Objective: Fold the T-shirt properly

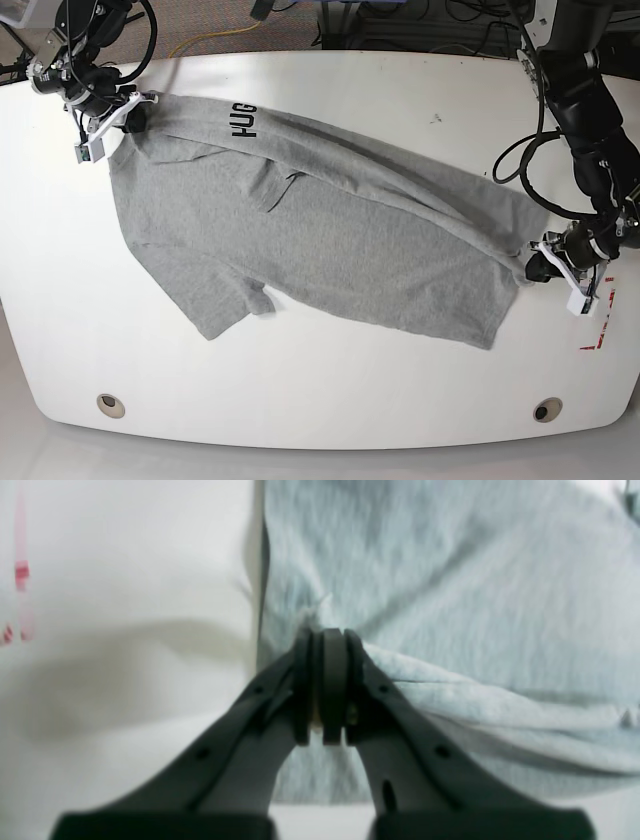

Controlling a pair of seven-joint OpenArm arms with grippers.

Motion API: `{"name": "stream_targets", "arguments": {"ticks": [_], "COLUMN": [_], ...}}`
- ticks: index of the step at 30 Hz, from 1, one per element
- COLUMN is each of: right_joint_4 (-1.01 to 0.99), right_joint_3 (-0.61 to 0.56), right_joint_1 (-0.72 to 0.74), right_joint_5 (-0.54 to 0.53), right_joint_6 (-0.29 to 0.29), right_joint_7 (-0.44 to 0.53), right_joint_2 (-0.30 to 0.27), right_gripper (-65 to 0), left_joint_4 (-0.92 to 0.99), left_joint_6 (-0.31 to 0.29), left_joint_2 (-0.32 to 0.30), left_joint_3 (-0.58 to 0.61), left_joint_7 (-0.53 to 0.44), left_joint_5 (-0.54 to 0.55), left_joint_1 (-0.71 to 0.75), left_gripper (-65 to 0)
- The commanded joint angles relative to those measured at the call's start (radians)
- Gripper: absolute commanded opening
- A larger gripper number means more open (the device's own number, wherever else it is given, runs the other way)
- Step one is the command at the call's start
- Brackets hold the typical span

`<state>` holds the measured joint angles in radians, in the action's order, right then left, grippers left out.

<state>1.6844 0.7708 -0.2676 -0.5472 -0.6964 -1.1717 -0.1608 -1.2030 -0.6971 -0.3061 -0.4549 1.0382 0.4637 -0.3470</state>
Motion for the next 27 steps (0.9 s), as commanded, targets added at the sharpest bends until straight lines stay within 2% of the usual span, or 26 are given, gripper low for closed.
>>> {"name": "stream_targets", "arguments": {"ticks": [1, 6, 13, 15, 17, 20, 23, 27], "right_joint_4": [0.013, 0.013, 0.013, 0.013, 0.013, 0.013, 0.013, 0.018], "right_joint_3": [0.005, 0.005, 0.006, 0.006, 0.006, 0.006, 0.006, 0.008], "right_joint_1": [0.006, 0.006, 0.006, 0.006, 0.006, 0.006, 0.004, 0.006], "right_joint_5": [-0.014, -0.014, -0.012, -0.012, -0.012, -0.012, -0.014, -0.018], "right_joint_6": [-0.002, -0.002, -0.002, -0.002, -0.002, -0.002, -0.002, -0.002], "right_joint_7": [0.016, 0.016, 0.016, 0.016, 0.016, 0.016, 0.016, 0.016], "right_joint_2": [-0.016, -0.016, -0.019, -0.021, -0.021, -0.019, -0.019, -0.019], "right_gripper": [-61.7, -61.7, -61.7, -61.7, -61.7, -61.7, -61.7, -61.0], "left_joint_4": [0.019, 0.104, 0.17, 0.186, 0.199, 0.203, 0.197, 0.194], "left_joint_6": [-0.001, -0.001, -0.001, -0.001, -0.001, -0.001, -0.001, -0.001], "left_joint_2": [-0.021, -0.017, -0.02, -0.02, -0.018, -0.017, -0.017, -0.023], "left_joint_3": [-0.002, -0.003, -0.005, -0.005, -0.003, -0.003, -0.003, -0.003], "left_joint_7": [-0.082, -0.137, -0.23, -0.236, -0.233, -0.232, -0.23, -0.203], "left_joint_5": [-0.032, -0.115, -0.118, -0.118, -0.119, -0.119, -0.115, -0.112], "left_joint_1": [-0.028, -0.07, -0.076, -0.077, -0.096, -0.105, -0.103, -0.108], "left_gripper": [-64.9, -64.9, -64.6, -62.8, -55.0, -34.4, -18.7, -17.2]}}
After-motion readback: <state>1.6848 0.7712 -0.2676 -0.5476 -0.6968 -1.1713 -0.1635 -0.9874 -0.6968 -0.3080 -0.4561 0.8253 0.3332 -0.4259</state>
